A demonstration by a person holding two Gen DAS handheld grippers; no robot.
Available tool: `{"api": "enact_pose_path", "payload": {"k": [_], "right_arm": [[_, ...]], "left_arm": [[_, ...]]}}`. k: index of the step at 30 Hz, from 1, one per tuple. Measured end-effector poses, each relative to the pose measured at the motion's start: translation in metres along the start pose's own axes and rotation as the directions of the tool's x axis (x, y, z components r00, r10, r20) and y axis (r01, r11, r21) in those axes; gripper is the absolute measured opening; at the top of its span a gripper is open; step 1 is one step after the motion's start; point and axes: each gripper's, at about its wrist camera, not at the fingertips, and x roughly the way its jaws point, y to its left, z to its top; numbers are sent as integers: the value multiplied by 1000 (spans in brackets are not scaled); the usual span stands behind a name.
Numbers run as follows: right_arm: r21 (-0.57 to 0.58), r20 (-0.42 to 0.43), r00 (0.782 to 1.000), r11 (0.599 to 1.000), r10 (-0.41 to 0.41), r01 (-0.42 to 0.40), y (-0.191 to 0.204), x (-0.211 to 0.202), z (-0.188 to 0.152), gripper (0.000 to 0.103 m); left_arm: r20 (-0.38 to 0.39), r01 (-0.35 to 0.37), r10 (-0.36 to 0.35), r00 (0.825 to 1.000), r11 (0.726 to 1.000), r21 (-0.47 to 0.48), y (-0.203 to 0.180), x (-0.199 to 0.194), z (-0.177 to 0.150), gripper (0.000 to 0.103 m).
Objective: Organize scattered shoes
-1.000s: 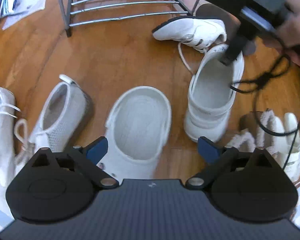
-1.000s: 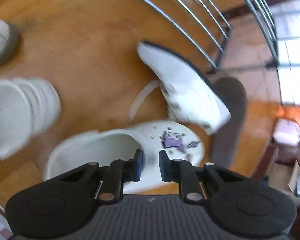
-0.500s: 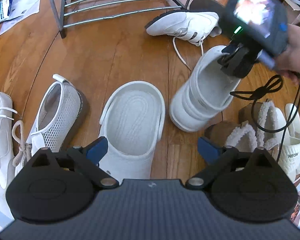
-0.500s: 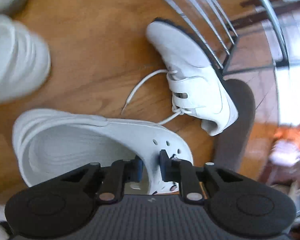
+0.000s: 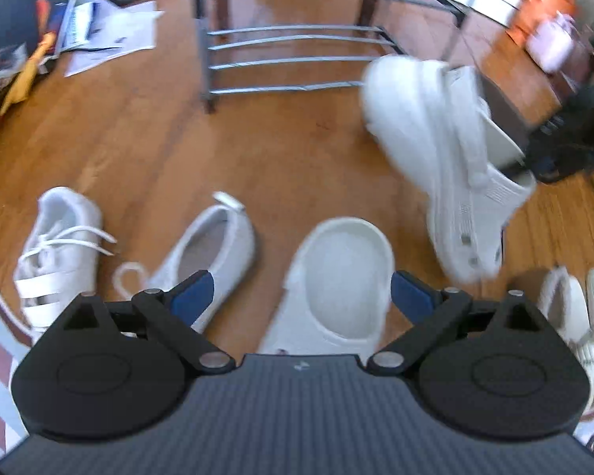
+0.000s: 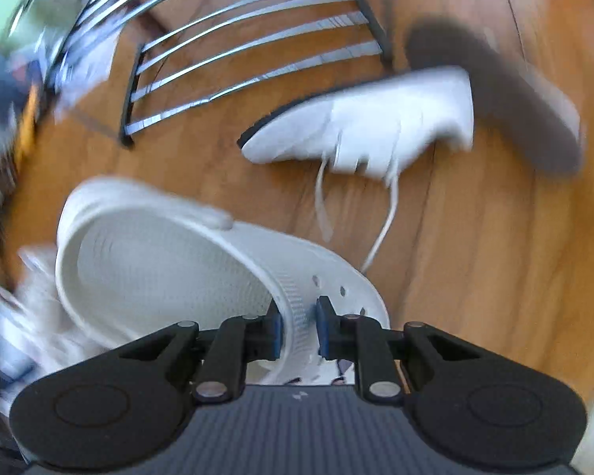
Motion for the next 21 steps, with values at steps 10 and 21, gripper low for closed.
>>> {"api": "enact_pose_path", "payload": {"k": [10, 21], "right_arm": [[318, -171, 947, 925, 273, -209, -24, 12, -68, 23], [260, -233, 921, 933, 312, -250, -26, 21, -109, 68]], "left_arm": [[-52, 16, -18, 998, 999, -27, 14, 12, -7, 98], [-101, 21, -18, 995, 1000, 20, -4, 24, -21, 98]]}}
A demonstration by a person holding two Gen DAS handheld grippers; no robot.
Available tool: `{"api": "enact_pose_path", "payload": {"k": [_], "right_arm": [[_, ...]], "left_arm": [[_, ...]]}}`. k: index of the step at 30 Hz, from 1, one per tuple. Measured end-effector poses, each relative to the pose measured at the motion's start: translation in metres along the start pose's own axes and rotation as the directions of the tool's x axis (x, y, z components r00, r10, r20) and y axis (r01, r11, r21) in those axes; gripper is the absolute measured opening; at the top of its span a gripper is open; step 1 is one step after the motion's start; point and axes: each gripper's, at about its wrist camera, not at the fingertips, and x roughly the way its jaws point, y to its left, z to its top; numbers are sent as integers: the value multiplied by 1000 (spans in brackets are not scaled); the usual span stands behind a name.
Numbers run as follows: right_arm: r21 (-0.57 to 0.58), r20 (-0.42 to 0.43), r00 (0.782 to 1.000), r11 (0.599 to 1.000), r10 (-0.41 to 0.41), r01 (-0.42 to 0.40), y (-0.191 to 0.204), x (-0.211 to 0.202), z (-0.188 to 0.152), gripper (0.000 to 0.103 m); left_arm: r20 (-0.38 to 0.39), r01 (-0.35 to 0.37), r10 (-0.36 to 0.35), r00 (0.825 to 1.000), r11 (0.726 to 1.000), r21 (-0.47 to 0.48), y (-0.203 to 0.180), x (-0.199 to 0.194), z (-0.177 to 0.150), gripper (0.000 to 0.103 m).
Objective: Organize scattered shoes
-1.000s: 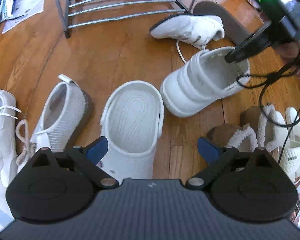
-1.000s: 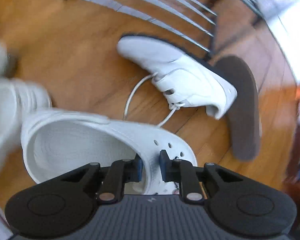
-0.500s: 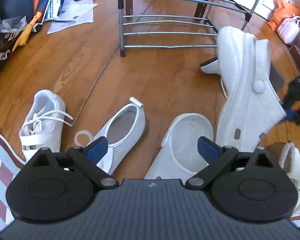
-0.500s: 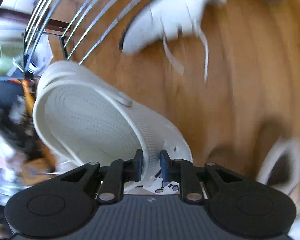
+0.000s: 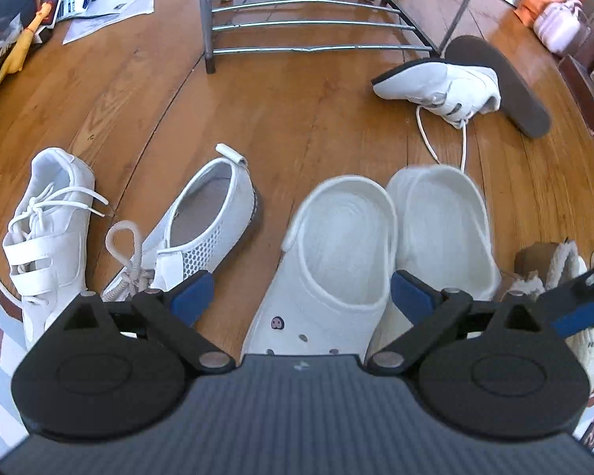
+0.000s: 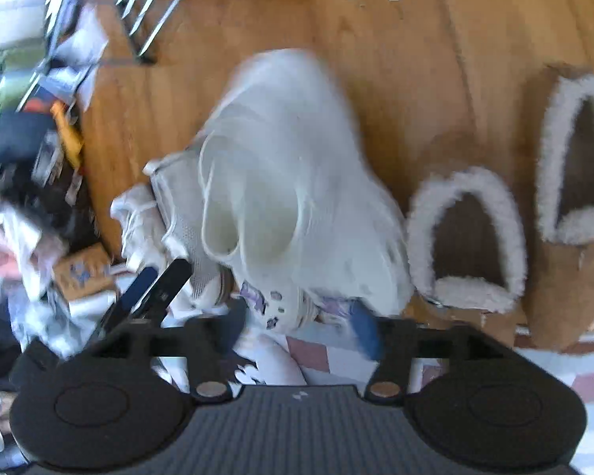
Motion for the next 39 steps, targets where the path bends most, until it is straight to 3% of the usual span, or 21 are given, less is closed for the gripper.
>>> {"api": "enact_pose_path", "payload": {"k": [2, 3, 5, 8, 12, 14, 17, 19, 20, 21, 22, 24, 25, 26, 28, 29, 31, 33, 35, 37, 39], "right_arm": [[-86, 57, 998, 996, -16, 20, 6, -14, -6, 69], [-155, 126, 990, 984, -69, 89, 9, -22, -12, 71], [-233, 266, 943, 936, -198, 263, 9, -31, -25, 74], [-286, 395, 856, 841, -332, 459, -3, -25, -39, 74], [-276, 438, 794, 778, -421, 565, -38, -1, -50, 74], [-287, 451, 775, 751, -442, 595, -50, 10, -53, 74], [-376, 508, 735, 652, -449, 659, -58, 36, -64, 79], [-457, 538, 715, 558, -447, 693, -62, 54, -65, 78], [-498, 550, 706, 504, -445, 706, -64, 63, -65, 64], [-521, 547, 713, 488, -439, 700, -68, 67, -62, 49], [-526, 523, 736, 516, -429, 675, -73, 66, -58, 28], [-528, 476, 774, 568, -417, 631, -80, 59, -51, 16], [-522, 461, 777, 577, -429, 628, -80, 54, -49, 16], [-527, 463, 763, 553, -451, 646, -77, 49, -50, 16], [-543, 481, 701, 448, -527, 710, -69, 44, -54, 16], [-535, 478, 679, 429, -557, 728, -68, 41, -53, 17], [-485, 449, 680, 481, -580, 730, -71, 32, -46, 27], [-437, 467, 705, 554, -534, 709, -66, 21, -46, 35], [-420, 520, 719, 594, -461, 686, -52, 11, -53, 60], [-451, 592, 731, 612, -340, 650, -22, 6, -66, 70], [-518, 588, 766, 606, -261, 604, 3, 14, -70, 70]], "left_arm": [[-10, -3, 3, 1000, 1000, 0, 0, 3, -1, 98], [-15, -5, 5, 1000, 1000, -2, 0, 4, -1, 98], [-25, -4, 4, 1000, 1000, 4, -1, 7, -1, 98], [-35, -1, 2, 999, 1000, 23, -4, 9, -3, 98], [-43, -6, 8, 999, 999, 39, -9, 11, -6, 98], [-50, -8, 10, 999, 999, 40, -10, 12, -7, 98], [-68, -8, 12, 998, 998, 56, -16, 18, -10, 98], [-79, -3, 8, 997, 998, 66, -20, 20, -12, 98], [-85, 2, 4, 996, 998, 70, -22, 21, -13, 98], [-90, 5, 2, 996, 997, 74, -23, 22, -14, 98], [-93, 6, 2, 996, 997, 79, -24, 22, -14, 98], [-97, 5, 4, 995, 996, 87, -25, 23, -15, 98], [-99, 4, 4, 995, 996, 89, -25, 23, -16, 98], [-100, 5, 4, 995, 996, 86, -24, 23, -15, 98], [-100, 7, 1, 995, 997, 78, -23, 23, -15, 98], [-100, 10, -2, 995, 997, 75, -23, 23, -15, 98], [-101, 16, -9, 995, 997, 70, -22, 23, -15, 98], [-100, 13, -5, 995, 997, 74, -22, 23, -15, 98], [-102, 5, 2, 995, 998, 68, -19, 24, -14, 98], [-102, -5, 8, 995, 999, 36, -11, 25, -12, 98], [-92, -18, 18, 996, 1000, 0, 0, 24, -10, 98]]}}
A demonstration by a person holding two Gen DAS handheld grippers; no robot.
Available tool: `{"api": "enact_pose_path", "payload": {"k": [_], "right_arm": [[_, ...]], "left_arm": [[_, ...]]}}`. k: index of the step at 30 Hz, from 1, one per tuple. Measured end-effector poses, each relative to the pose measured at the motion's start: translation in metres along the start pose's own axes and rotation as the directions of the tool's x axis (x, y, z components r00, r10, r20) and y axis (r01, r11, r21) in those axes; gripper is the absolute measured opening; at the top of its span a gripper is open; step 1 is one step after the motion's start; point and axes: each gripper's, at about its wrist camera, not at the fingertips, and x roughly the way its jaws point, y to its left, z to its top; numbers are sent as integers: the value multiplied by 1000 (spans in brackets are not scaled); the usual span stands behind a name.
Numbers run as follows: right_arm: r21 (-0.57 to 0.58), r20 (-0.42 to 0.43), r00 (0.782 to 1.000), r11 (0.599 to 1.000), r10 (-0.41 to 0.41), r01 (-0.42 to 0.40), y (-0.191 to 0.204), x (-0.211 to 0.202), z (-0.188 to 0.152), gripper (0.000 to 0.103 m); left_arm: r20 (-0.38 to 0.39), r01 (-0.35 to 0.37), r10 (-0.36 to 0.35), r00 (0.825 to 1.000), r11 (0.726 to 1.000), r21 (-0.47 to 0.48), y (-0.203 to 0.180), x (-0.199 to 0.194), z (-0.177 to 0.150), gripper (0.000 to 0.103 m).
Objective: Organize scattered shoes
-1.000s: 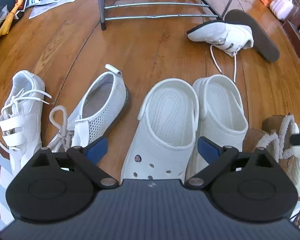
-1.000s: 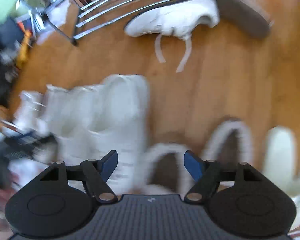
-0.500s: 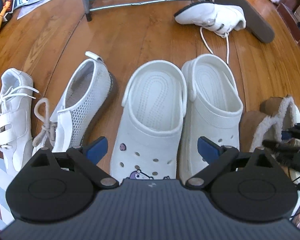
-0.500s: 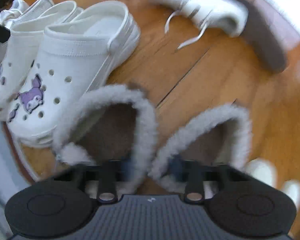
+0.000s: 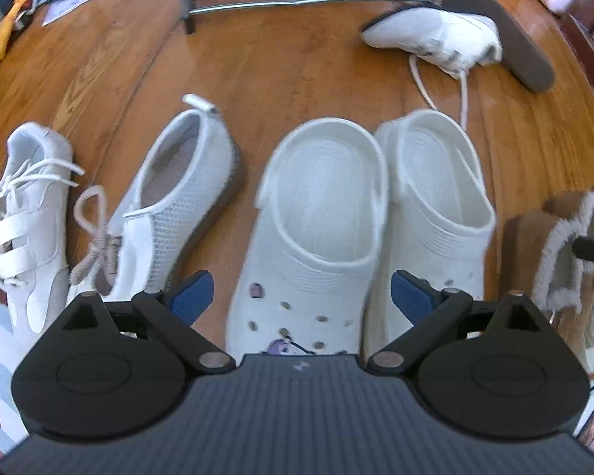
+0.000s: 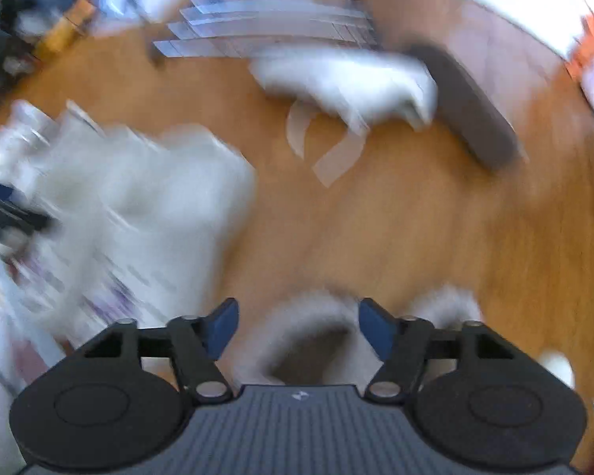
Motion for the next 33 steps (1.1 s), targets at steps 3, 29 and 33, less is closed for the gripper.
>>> {"api": "enact_pose_path", "payload": {"k": [3, 29, 33], "right_arm": [[-35, -8, 996, 995, 90, -90, 28, 18, 11, 75], [227, -208, 973, 973, 100, -51, 34, 92, -21, 94], [305, -213, 971, 952, 105, -36, 24, 72, -21, 92]], "left_arm": [[21, -30, 31, 999, 999, -35, 15, -3, -2, 98], [-77, 210, -202, 976, 968, 133, 15, 53, -35, 103], [-54, 128, -119, 991, 964, 231, -20, 59, -47, 103]]}}
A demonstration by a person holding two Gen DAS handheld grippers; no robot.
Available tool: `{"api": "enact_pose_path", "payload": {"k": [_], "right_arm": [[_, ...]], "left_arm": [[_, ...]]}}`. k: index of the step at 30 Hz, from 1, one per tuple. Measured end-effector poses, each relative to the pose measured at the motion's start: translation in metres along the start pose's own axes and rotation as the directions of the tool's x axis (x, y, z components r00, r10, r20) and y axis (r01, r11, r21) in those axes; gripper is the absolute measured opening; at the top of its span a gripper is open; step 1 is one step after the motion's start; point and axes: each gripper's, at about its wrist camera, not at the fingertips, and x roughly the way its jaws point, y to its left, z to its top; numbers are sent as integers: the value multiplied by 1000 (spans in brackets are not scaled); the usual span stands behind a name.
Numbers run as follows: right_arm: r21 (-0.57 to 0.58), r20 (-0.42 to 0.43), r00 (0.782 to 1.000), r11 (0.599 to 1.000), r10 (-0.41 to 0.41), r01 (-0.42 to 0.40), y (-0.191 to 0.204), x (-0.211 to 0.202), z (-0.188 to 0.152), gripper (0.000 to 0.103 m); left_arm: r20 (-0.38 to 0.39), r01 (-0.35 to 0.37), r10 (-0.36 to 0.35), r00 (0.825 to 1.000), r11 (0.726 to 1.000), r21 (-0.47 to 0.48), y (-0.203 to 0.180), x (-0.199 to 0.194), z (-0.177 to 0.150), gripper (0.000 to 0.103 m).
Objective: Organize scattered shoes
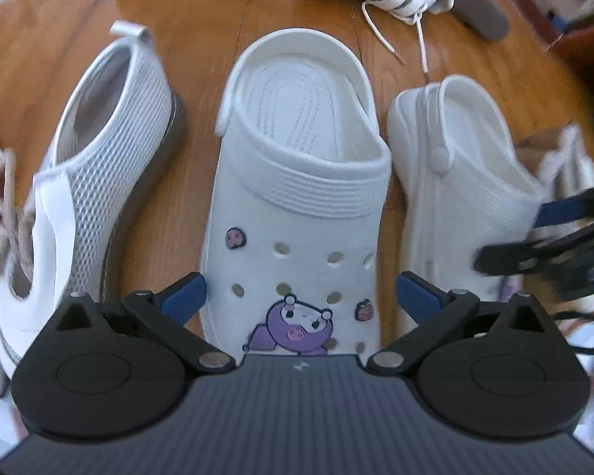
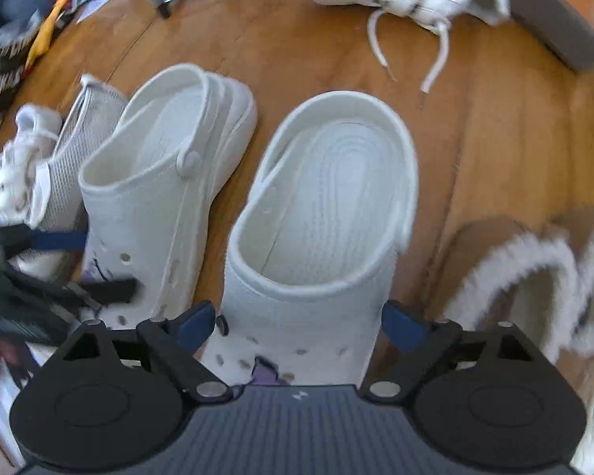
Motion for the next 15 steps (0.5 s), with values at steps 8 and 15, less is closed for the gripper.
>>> {"api": "enact_pose_path", "payload": {"k": [8, 15], "right_arm": [[6, 106, 992, 998, 67, -68, -13, -23, 8, 96], [28, 35, 994, 994, 105, -106, -11, 17, 4, 99]], "left_arm": [[28, 8, -8, 1000, 1000, -4, 4, -14, 10, 103], [46, 114, -111, 993, 991, -69, 25, -4, 21, 101]]}}
